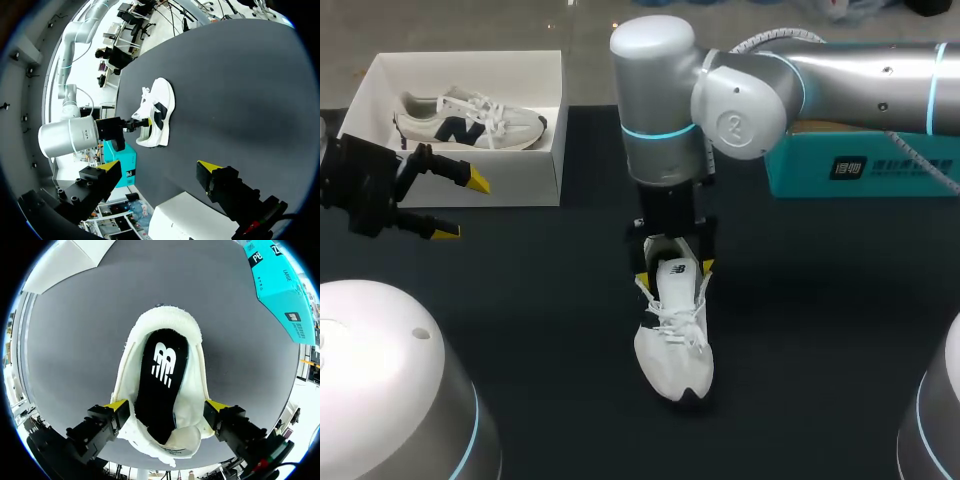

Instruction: Take the shoe out of the shoebox, open the shoe tongue, remove and reinsert the insole, then place the shoe into the shoebox

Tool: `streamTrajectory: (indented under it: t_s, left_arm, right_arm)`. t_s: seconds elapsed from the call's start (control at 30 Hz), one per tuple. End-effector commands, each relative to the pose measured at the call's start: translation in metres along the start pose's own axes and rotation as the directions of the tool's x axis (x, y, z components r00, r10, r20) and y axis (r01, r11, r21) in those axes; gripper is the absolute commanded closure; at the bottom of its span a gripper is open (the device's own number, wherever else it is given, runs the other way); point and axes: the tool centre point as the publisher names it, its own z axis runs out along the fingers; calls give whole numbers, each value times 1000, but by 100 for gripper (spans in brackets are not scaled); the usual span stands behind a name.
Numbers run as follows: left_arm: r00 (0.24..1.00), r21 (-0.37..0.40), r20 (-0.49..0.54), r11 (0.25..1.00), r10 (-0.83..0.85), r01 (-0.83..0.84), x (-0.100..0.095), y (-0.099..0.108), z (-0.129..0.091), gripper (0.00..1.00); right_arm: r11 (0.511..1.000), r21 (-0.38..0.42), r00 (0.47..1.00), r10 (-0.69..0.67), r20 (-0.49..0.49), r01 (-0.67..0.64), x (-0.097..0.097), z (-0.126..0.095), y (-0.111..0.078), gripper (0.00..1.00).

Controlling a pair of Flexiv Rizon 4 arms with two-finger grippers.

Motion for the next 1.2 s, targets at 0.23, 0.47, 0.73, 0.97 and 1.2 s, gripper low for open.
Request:
streamTrajectory:
  t_s: [0.23,0.47,0.73,0.97,1.2]
  left_arm:
    - [1000,-1,-5,1000,-1,1,-1,0,0,0]
    - [1000,-1,-5,1000,-1,1,-1,0,0,0]
    - [1000,-1,-5,1000,-1,1,-1,0,0,0]
    - [1000,-1,-5,1000,-1,1,-1,0,0,0]
    - [1000,-1,-5,1000,-1,1,-1,0,0,0]
  right_arm:
    - [998,-53,999,35,16,-34,-9,-20,-15,0]
    - [991,-116,997,69,21,-66,-12,-35,-24,0]
    - [975,-204,996,92,-14,-93,-19,-59,-43,0]
    - [959,-261,993,92,-69,-107,-27,-51,-57,100]
    - [951,-292,993,78,-86,-100,-23,-36,-55,100]
